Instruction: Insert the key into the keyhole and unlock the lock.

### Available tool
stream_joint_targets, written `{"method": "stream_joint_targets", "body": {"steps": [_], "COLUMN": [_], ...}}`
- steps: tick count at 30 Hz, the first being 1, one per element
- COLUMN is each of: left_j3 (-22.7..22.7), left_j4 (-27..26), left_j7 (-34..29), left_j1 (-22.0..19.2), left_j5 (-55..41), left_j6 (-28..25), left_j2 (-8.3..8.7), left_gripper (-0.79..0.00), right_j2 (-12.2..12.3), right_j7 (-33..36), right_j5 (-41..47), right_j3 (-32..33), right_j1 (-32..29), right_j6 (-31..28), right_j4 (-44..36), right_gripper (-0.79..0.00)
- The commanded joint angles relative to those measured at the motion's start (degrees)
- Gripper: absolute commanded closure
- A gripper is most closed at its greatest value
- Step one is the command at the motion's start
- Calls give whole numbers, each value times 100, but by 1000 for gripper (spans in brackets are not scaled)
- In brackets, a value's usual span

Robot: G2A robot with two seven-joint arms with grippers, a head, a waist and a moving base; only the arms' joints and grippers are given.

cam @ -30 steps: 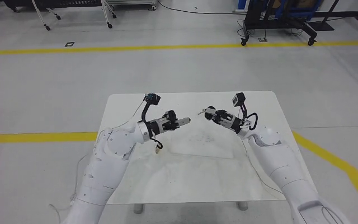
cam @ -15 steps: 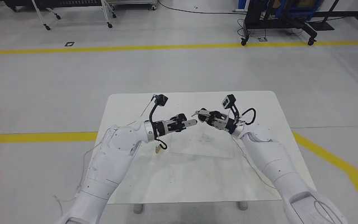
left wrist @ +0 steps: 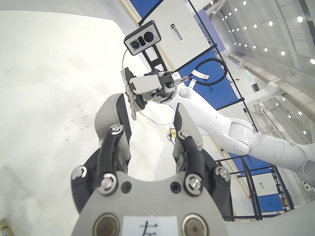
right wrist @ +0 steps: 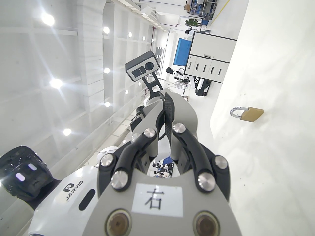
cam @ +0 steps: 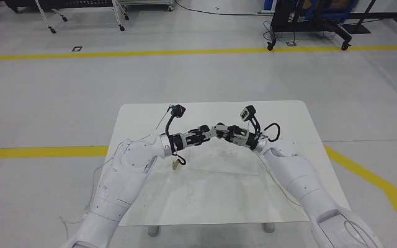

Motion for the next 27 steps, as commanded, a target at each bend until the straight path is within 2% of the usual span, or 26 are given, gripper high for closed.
{"method": "stream_joint_targets", "body": {"steps": [1, 12, 18, 27], "left_j3": [8, 50, 76, 118], "left_j4": [-5, -6, 12, 48], "left_j7": [18, -34, -30, 17], "left_j1": [1, -10, -29, -77], "left_j5": [1, -188, -228, -150], "left_j6": [49, 103, 118, 206], "left_j2": [7, 38, 55, 80], "left_gripper": [-354, -326, -222, -172], "right_j2": [-5, -1, 0, 28], "right_j7": [9, -246, -378, -457], "right_j5": [-28, -301, -535, -724], "right_j3": [16, 155, 165, 246], "right_j1": [-14, -111, -145, -231], "right_j6": [-161, -881, -1017, -1169], "right_j4": [0, -68, -150, -297], "right_gripper": [0, 0, 0, 0]}}
